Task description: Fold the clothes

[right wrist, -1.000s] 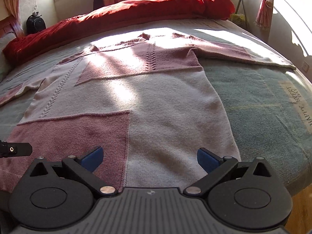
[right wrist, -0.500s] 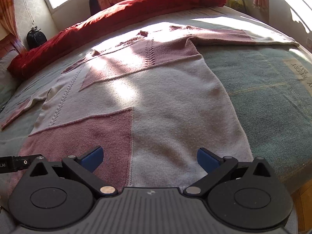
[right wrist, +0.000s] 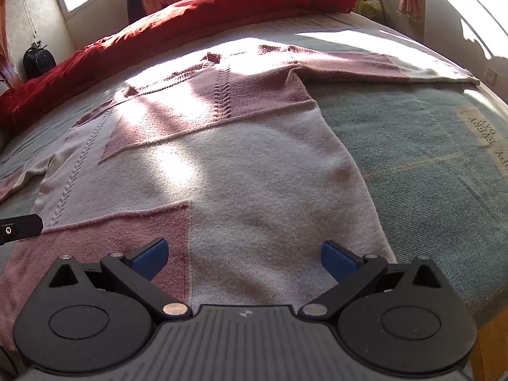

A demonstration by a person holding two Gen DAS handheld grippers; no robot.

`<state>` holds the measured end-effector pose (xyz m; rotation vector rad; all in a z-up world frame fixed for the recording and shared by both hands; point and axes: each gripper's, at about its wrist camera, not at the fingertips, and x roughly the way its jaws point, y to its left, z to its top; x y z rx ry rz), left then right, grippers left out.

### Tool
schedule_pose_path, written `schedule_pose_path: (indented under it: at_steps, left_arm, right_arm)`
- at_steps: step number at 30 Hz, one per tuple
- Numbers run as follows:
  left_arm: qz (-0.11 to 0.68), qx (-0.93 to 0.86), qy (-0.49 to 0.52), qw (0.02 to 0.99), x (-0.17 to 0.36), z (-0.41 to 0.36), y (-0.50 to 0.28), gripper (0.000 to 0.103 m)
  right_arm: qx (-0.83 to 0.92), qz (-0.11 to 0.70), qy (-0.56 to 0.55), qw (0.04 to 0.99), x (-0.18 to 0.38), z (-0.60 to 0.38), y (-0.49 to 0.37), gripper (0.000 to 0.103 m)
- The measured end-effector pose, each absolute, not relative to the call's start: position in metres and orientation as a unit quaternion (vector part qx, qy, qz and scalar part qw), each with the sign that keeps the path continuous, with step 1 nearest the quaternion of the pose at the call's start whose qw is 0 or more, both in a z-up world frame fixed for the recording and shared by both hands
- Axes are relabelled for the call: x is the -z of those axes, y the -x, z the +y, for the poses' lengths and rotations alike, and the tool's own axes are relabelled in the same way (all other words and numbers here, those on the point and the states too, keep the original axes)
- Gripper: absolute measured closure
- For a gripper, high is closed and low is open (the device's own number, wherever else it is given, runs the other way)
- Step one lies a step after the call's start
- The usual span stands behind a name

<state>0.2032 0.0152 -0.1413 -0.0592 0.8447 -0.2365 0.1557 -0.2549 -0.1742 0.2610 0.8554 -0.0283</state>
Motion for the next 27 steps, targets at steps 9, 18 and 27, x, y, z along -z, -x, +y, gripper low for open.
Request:
schedule_pose_path:
  at_steps: [9,18,27]
  left_arm:
    - [0.399,0.105,0.082,0.907,0.145,0.057,-0.239,0.009]
    - [0.393,0.129,0.158,0.897,0.132,0.171,-0.283,0.009]
    - [0.393,0.139,0.310,0.855,0.147,0.249,-0.357,0.009]
  right_arm:
    - [-0.036,0.406,-0.027,0.913,0.113,-0.202,-0.230,0.000]
    - [-0.164,0.426,0.026,0.889,0.095,-0.098,-0.322,0.000]
    - [-0.259,0.467,0.036,0.845,0.149,-0.022,-0.343,0.000]
